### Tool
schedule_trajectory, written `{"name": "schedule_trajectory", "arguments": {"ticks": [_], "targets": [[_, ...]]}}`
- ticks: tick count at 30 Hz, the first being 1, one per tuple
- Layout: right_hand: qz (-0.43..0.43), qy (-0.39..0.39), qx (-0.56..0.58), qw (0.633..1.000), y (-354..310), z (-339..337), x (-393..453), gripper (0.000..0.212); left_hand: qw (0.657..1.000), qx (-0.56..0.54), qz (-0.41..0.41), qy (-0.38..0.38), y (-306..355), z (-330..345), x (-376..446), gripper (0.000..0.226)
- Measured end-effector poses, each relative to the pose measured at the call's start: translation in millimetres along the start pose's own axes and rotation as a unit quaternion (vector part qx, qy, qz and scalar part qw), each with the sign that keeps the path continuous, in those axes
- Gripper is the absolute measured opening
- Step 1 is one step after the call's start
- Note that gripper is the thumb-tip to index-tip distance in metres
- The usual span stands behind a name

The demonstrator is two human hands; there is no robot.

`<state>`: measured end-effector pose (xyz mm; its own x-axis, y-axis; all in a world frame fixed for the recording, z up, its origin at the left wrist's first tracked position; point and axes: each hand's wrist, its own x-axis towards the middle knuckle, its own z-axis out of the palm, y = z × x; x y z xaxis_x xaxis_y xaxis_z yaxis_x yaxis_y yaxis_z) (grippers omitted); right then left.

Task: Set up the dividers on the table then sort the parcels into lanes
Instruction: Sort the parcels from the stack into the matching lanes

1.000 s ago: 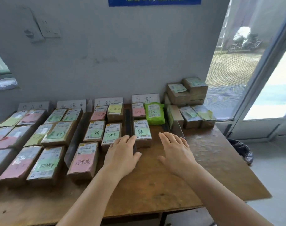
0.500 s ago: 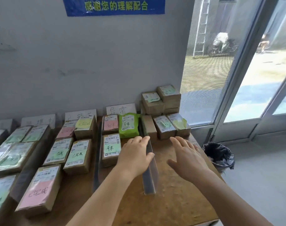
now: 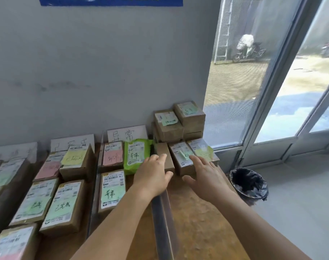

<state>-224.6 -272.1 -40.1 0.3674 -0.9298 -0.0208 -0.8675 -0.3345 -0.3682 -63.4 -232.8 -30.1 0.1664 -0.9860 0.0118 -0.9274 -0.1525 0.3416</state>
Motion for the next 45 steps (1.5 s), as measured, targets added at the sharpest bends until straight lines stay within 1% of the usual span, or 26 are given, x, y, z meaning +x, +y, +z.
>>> {"name": "schedule_trajectory", "arguments": {"ticks": [6, 10, 13, 15, 18, 23, 27, 31, 34, 36, 38, 40, 42, 43, 45], "targets": [[-0.044, -0.053, 0.023, 0.997, -4, 42, 46, 0.065, 0.998, -0.017, -0.067, 0.005, -23, 14, 7, 0.062], [-0.068, -0.089, 0.034, 0.993, -14, 63, 76, 0.063, 0.993, -0.037, -0.112, 0.028, -34, 21, 3, 0.059], [-0.085, -0.104, 0.03, 0.99, -19, 77, 91, 0.05, 0.989, -0.038, -0.138, 0.034, -40, 25, -1, 0.058], [-0.093, -0.096, 0.019, 0.991, -20, 83, 95, 0.04, 0.987, -0.038, -0.151, 0.033, -44, 27, -3, 0.058], [-0.086, -0.076, 0.004, 0.993, -23, 88, 100, 0.042, 0.985, -0.04, -0.165, 0.033, -47, 31, -6, 0.057], [-0.053, -0.057, 0.021, 0.997, -27, 90, 104, 0.042, 0.985, -0.049, -0.164, 0.038, -47, 32, -6, 0.056], [-0.012, -0.036, 0.048, 0.998, -24, 85, 97, 0.039, 0.987, -0.065, -0.135, 0.057, -39, 29, -4, 0.054], [0.02, -0.002, 0.105, 0.994, -2, 69, 71, 0.032, 0.988, -0.104, -0.096, 0.063, -20, 30, -1, 0.053], [0.036, 0.037, 0.21, 0.976, 20, 50, 51, 0.031, 0.984, -0.152, -0.071, 0.058, 1, 34, 5, 0.053], [0.047, 0.064, 0.293, 0.953, 34, 37, 41, 0.03, 0.979, -0.189, -0.061, 0.051, 16, 39, 9, 0.055], [0.056, 0.09, 0.356, 0.929, 44, 28, 34, 0.028, 0.967, -0.24, -0.075, 0.037, 32, 44, 13, 0.058], [0.063, 0.101, 0.407, 0.906, 53, 21, 30, 0.027, 0.949, -0.296, -0.103, 0.02, 46, 48, 17, 0.059], [0.059, 0.11, 0.44, 0.889, 60, 17, 29, 0.028, 0.928, -0.351, -0.122, 0.009, 57, 51, 22, 0.05], [0.055, 0.115, 0.452, 0.883, 64, 16, 28, 0.027, 0.915, -0.381, -0.13, 0.004, 63, 53, 24, 0.044], [0.046, 0.115, 0.472, 0.873, 70, 16, 29, 0.026, 0.88, -0.45, -0.151, -0.005, 71, 55, 27, 0.04]]}}
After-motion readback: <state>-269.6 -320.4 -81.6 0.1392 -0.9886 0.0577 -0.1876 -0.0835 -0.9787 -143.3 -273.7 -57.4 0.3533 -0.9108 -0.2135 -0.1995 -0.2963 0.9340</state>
